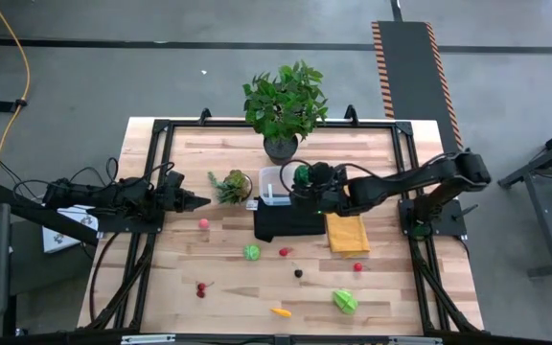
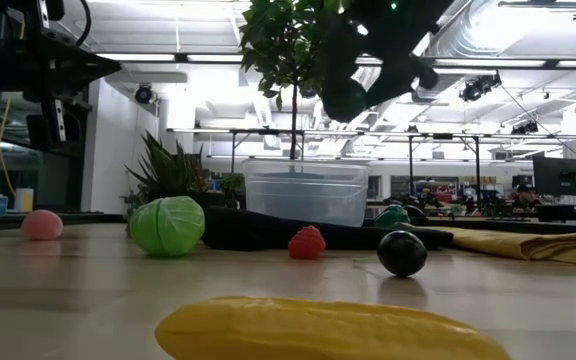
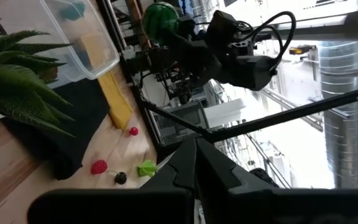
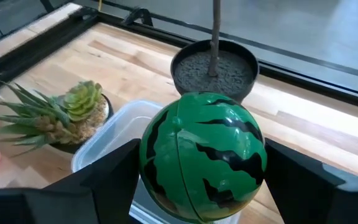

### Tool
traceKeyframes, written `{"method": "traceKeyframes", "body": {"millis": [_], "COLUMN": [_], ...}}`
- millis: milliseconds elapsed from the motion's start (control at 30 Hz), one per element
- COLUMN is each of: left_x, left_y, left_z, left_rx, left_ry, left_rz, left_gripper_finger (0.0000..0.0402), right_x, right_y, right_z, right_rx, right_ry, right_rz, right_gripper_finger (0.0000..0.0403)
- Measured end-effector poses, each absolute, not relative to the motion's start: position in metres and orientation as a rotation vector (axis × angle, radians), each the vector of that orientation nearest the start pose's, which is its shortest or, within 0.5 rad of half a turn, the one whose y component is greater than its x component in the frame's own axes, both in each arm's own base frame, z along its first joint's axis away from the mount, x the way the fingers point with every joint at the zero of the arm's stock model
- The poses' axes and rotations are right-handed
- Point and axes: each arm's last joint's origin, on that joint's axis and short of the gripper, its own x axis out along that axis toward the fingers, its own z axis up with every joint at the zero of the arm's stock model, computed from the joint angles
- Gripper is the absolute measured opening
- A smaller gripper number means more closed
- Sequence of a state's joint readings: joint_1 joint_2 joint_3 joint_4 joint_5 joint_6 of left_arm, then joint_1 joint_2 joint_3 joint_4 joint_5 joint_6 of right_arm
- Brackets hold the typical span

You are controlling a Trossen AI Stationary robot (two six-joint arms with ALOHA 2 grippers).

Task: Pick and placing Produce into tupperware
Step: Put the watermelon into the transparent bin

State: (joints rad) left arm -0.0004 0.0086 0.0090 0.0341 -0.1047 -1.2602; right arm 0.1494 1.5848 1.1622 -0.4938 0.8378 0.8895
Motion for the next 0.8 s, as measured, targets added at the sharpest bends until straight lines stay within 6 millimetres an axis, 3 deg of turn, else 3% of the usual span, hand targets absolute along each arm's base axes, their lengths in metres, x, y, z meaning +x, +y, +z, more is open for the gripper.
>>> {"method": "traceKeyframes", "body": {"millis": [533,800], "left_x": [0.098,0.098], "left_y": [0.003,0.003], "left_z": [0.169,0.169], "left_rx": [-1.261,-1.261], "left_ry": [-0.086,-0.084], "left_rz": [0.060,0.058], "left_gripper_finger": [0.0001,0.0001], "right_x": [0.351,0.356], "right_y": [0.013,-0.001], "right_z": [0.219,0.217], "right_rx": [0.388,0.421], "right_ry": [0.477,0.461], "right_rz": [-0.956,-0.963], "right_gripper_finger": [0.0297,0.0297]}}
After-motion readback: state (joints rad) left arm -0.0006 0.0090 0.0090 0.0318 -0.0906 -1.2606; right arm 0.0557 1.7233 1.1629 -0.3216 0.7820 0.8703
